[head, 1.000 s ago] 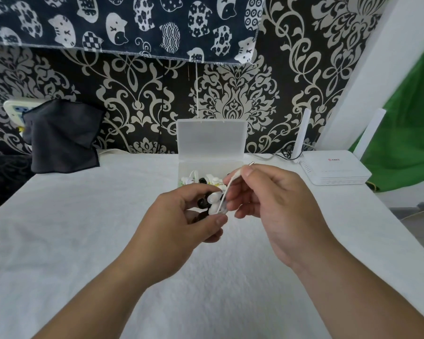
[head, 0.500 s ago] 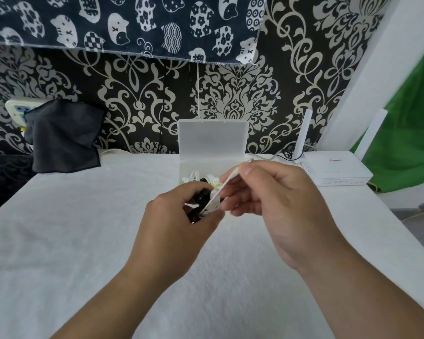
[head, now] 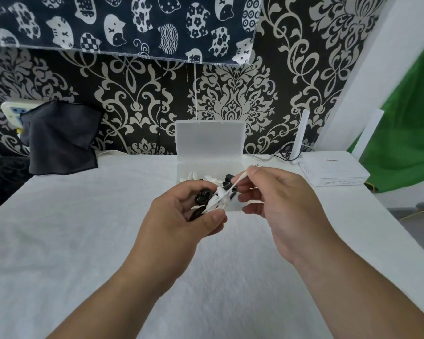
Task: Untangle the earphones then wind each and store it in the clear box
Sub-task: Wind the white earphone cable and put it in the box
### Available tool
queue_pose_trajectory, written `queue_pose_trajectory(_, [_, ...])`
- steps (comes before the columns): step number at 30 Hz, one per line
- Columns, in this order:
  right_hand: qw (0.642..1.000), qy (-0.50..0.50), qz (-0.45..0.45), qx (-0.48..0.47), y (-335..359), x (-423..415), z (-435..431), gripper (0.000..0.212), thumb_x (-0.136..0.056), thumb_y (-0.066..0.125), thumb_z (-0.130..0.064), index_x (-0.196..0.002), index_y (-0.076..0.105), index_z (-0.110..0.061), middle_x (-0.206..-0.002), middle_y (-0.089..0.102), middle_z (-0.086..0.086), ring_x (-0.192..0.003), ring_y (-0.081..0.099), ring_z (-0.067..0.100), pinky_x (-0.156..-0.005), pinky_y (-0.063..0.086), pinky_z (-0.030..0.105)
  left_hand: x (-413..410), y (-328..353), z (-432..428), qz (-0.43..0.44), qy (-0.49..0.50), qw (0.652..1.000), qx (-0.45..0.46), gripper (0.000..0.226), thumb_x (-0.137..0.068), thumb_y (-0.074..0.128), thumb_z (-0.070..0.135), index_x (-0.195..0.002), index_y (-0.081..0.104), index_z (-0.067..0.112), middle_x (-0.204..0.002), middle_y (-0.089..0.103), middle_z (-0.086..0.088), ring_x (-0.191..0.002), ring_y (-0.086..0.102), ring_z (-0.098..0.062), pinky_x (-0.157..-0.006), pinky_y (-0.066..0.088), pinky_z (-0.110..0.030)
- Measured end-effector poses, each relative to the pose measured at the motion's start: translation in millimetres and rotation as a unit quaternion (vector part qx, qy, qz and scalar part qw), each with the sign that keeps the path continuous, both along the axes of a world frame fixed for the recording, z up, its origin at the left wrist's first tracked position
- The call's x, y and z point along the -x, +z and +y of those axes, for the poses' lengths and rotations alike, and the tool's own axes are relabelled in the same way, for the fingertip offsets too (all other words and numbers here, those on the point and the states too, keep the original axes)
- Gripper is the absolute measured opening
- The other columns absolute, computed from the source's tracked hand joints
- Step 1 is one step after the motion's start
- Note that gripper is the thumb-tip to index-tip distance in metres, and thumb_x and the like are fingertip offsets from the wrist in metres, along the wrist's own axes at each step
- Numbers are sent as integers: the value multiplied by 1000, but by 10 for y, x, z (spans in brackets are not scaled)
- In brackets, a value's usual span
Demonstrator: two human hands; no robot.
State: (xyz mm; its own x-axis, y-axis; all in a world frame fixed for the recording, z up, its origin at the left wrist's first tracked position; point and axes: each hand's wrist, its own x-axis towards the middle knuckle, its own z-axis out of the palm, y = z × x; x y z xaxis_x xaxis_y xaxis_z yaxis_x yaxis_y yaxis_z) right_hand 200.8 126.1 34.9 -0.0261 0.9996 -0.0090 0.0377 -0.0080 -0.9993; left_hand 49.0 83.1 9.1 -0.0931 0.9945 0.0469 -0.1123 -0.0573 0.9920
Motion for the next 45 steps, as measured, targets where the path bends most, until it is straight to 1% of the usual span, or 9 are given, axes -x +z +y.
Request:
queue_pose_trajectory(4, [1000,12,0,-3,16,-20,-1,34,-99,54,-21,-75,76,-12,-84,75,7,-73,68,16,-65,53,32,-5,-10,4,4,-1,1000,-7,35,-84,66,-10,-97,72,21,-94,74,-2,-81,73,-27,-84,61,-41])
queue_pose_trajectory(9, [999,46,24,1,52,-16,-31,34,-100,52,-19,-76,75,-11,-85,73,11,-71,69,20,-66,55,34,-8,-7,-9,68,-19,997,-23,53,-92,59,-8,-107,68,42,-98,68,7,-89,73,-22,-87,58,-31])
queue_pose_trajectory(19, [997,73,-1,-31,45,-36,-31,35,-99,51,-14,-74,75,-9,-79,74,8,-78,71,22,-67,57,32,-5,-24,0,59,-26,998,-14,43,-99,49,-4,-98,58,38,-99,67,2,-88,73,-23,-88,59,-35])
queue_pose_trajectory(23, [999,42,-4,-13,24,-32,-18,35,-97,54,-14,-69,74,-10,-77,73,7,-73,71,21,-68,58,35,-9,-37,-1,62,-33,997,-21,55,-99,48,-4,-113,65,47,-99,65,11,-91,73,-22,-86,58,-27])
queue_pose_trajectory(27, [1000,26,-15,7,7,-25,-9,37,-94,55,-13,-61,73,-14,-76,74,5,-71,71,21,-71,58,40,-17,-22,-7,72,-29,997,-30,48,-99,45,-6,-102,68,36,-108,66,10,-95,72,-19,-84,56,-20])
queue_pose_trajectory(32, [999,40,-18,-1,14,-34,-11,38,-95,55,-14,-63,74,-14,-75,73,4,-72,70,21,-67,56,37,-26,-26,-13,61,-38,997,-19,44,-100,42,-7,-99,62,33,-105,63,15,-95,72,-23,-89,58,-33])
queue_pose_trajectory(36, [994,103,-22,-40,74,-42,-47,37,-96,52,-11,-66,73,-9,-69,68,1,-71,62,17,-63,50,32,-6,-23,-6,29,-35,999,-2,37,-100,44,-7,-95,56,28,-106,64,4,-89,74,-27,-88,59,-41])
queue_pose_trajectory(41, [999,32,-32,-23,10,-43,-2,34,-96,55,-16,-68,74,-10,-76,71,8,-67,60,15,-63,49,35,-9,-6,-22,49,-53,997,-7,38,-99,47,-5,-89,53,31,-95,64,9,-86,75,-27,-89,58,-44])
queue_pose_trajectory(45, [999,7,-50,-12,1,-37,5,33,-96,56,-20,-70,75,-13,-75,71,-1,-69,62,13,-62,50,31,-45,-3,-54,98,-74,992,-20,37,-98,51,-4,-95,53,33,-97,64,13,-88,74,-23,-88,58,-44])
